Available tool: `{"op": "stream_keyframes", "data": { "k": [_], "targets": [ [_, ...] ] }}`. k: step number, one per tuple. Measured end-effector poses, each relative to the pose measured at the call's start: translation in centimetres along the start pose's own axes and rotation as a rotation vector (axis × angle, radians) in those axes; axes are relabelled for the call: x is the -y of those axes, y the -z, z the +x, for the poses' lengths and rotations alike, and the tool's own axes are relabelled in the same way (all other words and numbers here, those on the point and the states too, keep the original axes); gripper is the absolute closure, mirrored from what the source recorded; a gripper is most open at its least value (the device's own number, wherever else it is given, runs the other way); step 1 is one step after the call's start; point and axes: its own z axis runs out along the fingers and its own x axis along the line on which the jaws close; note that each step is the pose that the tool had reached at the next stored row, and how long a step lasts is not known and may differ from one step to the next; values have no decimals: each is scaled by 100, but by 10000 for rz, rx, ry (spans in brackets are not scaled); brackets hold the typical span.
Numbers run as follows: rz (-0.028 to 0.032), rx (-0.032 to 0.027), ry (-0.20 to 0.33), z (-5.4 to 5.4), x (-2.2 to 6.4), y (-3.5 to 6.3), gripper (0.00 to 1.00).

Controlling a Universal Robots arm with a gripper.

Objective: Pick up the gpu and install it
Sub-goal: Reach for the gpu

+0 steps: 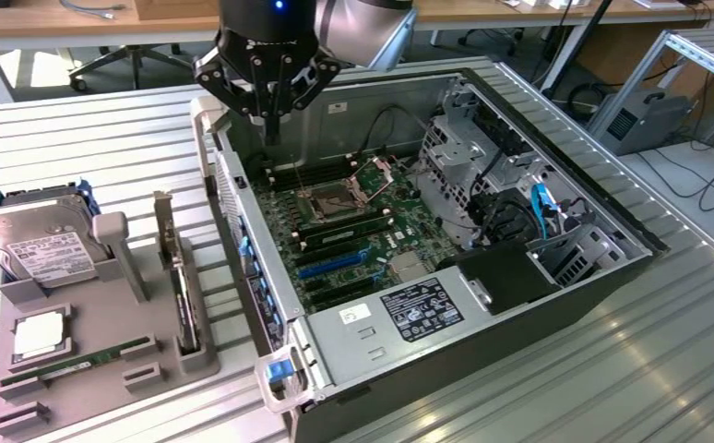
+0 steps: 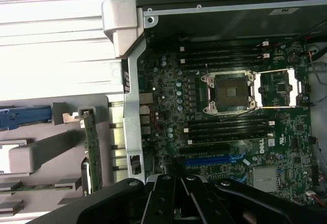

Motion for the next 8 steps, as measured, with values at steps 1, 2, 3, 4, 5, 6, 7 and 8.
{"op": "stream_keyframes", "data": {
  "k": [1, 2, 3, 4, 5, 6, 7, 8],
  "targets": [
    [0, 0, 0, 3, 0, 0, 89],
    [0, 0, -1, 6, 0, 0, 89],
    [0, 0, 0, 9, 1, 0, 89],
    [0, 0, 0, 12, 1, 0, 89],
    [0, 0, 0, 15, 1, 0, 89],
    [0, 0, -1, 18, 1, 0, 89],
    [1, 0, 0, 21, 2, 1, 89],
    [0, 0, 0, 24, 2, 1, 89]
  ]
}}
